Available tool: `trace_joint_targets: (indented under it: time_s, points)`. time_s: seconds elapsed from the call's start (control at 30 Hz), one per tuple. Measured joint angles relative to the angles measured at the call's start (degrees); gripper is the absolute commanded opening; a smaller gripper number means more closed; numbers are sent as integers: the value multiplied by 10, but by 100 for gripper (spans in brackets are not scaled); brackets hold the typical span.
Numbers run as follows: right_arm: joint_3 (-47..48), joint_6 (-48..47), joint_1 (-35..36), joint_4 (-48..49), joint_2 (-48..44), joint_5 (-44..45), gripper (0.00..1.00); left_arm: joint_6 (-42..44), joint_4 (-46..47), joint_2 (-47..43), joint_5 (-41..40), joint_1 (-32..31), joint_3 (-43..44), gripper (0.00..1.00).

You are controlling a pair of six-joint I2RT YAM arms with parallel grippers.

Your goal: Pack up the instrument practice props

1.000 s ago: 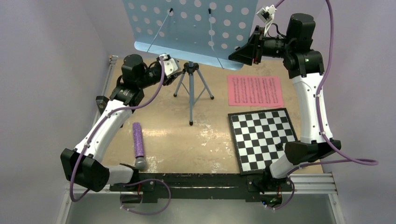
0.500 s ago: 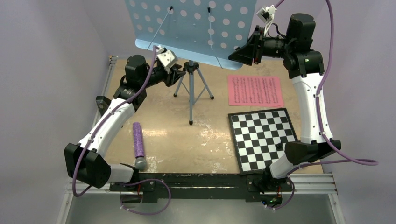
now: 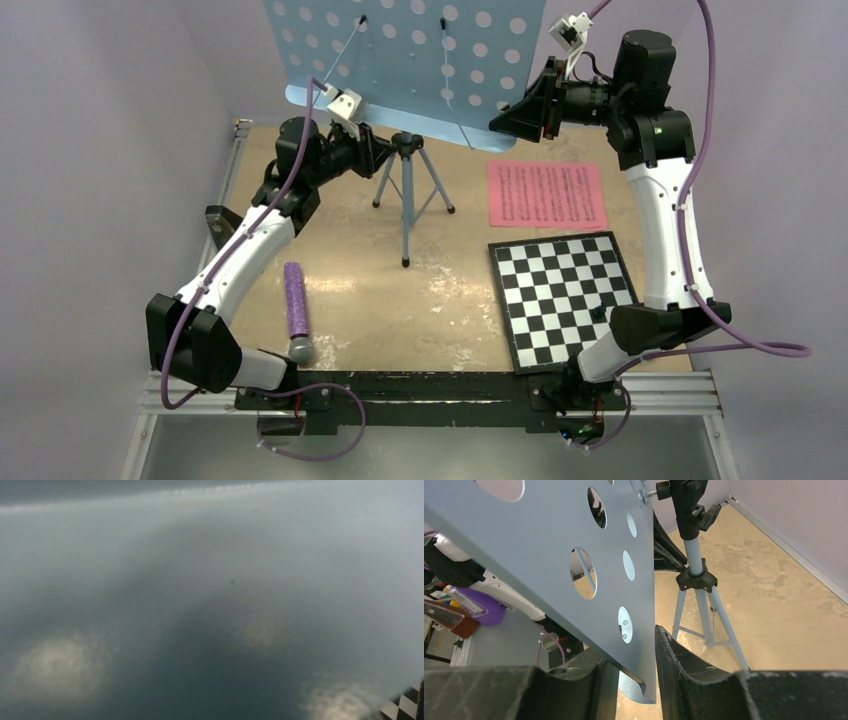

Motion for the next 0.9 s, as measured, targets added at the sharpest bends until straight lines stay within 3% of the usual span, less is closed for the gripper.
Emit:
trace_joint_targets:
  time_s: [0.23,0.3,0.47,0.53,0.67,0.9]
  points:
    - [0,-2,0,0,-3,0,34,-67,-1,-3,-59,-5,-6,6]
    - [0,-3,0,0,-3,0,34,-87,2,-6,-64,-4,-9,6]
    - [-1,-5,0,-4,-3,0,34,-123,12,-6,-63,-3,-14,37]
    - [-1,-6,0,-4,-4,0,34,-137,12,-7,-60,-3,-18,44]
    - [-2,-8,0,-7,-3,0,34,-141,-2,-14,-58,-2,-28,51]
    - [-2,-10,0,-12,-10,0,38,-124,-47,-63,-32,-3,-48,54]
